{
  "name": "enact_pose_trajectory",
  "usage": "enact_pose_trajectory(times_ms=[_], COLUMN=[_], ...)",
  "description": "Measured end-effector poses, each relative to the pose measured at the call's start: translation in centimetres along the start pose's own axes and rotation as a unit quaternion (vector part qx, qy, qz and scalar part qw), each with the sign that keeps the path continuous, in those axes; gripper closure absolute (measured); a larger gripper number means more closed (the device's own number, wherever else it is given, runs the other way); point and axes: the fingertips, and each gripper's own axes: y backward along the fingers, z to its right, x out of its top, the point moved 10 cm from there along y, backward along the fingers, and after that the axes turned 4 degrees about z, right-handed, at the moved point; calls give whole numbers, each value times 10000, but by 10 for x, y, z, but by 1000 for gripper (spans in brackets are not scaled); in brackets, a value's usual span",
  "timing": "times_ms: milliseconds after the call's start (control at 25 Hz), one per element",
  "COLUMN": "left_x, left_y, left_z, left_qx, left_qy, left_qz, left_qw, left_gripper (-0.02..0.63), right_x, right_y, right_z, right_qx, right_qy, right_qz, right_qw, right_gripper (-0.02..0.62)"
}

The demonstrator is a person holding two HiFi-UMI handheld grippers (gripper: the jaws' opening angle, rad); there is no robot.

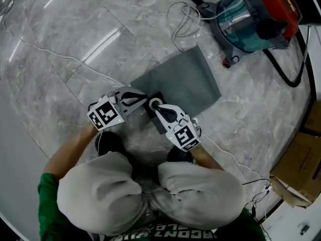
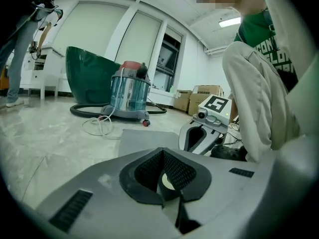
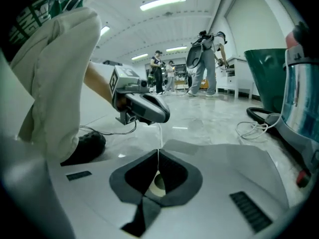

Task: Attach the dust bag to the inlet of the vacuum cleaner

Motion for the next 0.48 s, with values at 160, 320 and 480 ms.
enact_pose_trajectory(times_ms=[160, 320, 480], left_x=[-12, -20, -25], left_y=[2, 1, -1], left_z=[7, 12, 14], left_qx=[-12, -5, -24], left_qy=[-12, -31, -54], left_qz=[-80, -146, -219], left_qw=[10000, 9999, 9997], left_gripper=[601, 601, 601], right_x=[-23, -39, -43], right_y=[-11, -16, -21], right_z=[-22, -32, -43], right_qx=[148, 110, 179], right_qy=[365, 587, 808], right_qz=[-403, -708, -863], right_qw=[9984, 9957, 9928], right_gripper=[583, 581, 564])
